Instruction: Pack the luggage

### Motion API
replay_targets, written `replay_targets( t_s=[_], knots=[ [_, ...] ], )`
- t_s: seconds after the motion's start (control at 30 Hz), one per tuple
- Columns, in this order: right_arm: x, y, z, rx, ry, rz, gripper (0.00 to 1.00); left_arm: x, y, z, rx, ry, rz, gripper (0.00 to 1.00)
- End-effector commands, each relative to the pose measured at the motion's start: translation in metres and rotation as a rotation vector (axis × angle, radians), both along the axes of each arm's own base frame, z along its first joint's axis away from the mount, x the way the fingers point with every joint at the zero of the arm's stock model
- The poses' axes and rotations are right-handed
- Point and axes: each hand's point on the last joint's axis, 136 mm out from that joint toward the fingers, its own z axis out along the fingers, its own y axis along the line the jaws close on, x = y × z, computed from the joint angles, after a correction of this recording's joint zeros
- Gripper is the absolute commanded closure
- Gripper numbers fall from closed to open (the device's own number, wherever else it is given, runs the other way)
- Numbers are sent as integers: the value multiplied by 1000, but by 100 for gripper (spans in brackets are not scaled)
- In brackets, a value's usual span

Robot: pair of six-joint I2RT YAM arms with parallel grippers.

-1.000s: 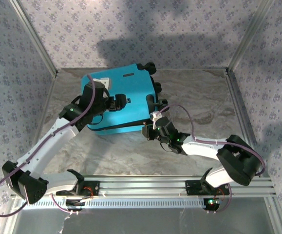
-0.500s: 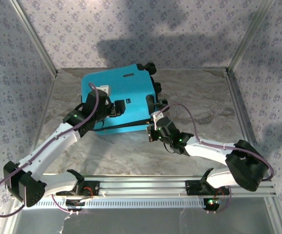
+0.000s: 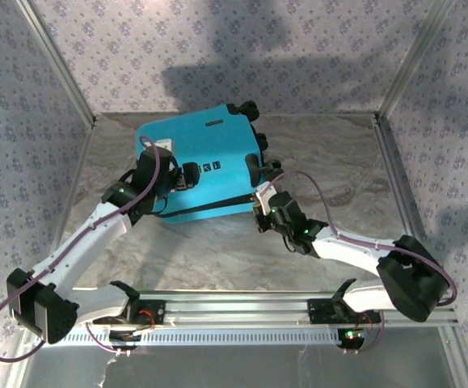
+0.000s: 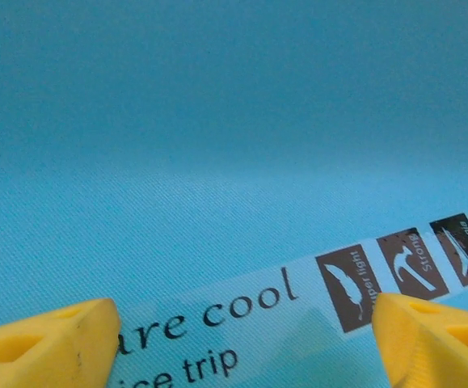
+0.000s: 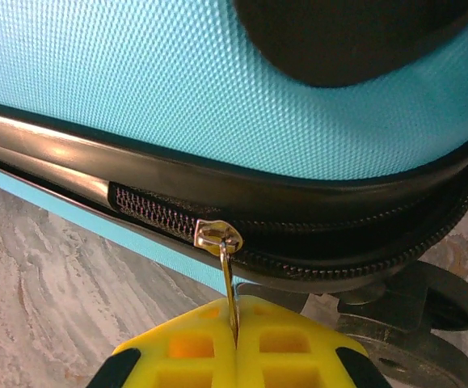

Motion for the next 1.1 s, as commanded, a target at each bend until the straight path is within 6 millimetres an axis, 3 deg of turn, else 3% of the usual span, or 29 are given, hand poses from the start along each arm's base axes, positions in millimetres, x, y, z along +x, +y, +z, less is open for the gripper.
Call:
replay_targets(
  t_s=[0.0, 0.1, 0.2, 0.33, 0.5, 0.6, 0.73, 0.97, 1.07],
  knots=[
    [20, -31, 11, -23, -68, -96, 100, 2, 17, -11, 45, 23, 31, 18],
    [15, -29, 7, 5, -49, -66, 100, 7, 10, -5, 43, 14, -10, 18],
    [-1, -13, 6, 40, -61, 61, 100, 7, -23, 17, 49, -26, -171, 20],
    [-8, -15, 10, 100, -86, 118, 100, 5, -73, 50, 104, -132, -379, 19],
    [-14, -16, 17, 143, -96, 173, 100, 7, -141, 70, 79, -203, -606, 18],
    [-14, -15, 20, 154, -98, 185, 100, 4, -187, 70, 110, -234, -758, 18],
    [-15, -13, 21, 162, -97, 197, 100, -6, -233, 60, 193, -258, -929, 20],
    [-15, -13, 22, 173, -99, 200, 100, 7, -271, 23, 329, -187, -1065, 26],
    [-16, -12, 22, 178, -96, 205, 100, 13, -282, 18, 351, -180, -1098, 26]
  ],
)
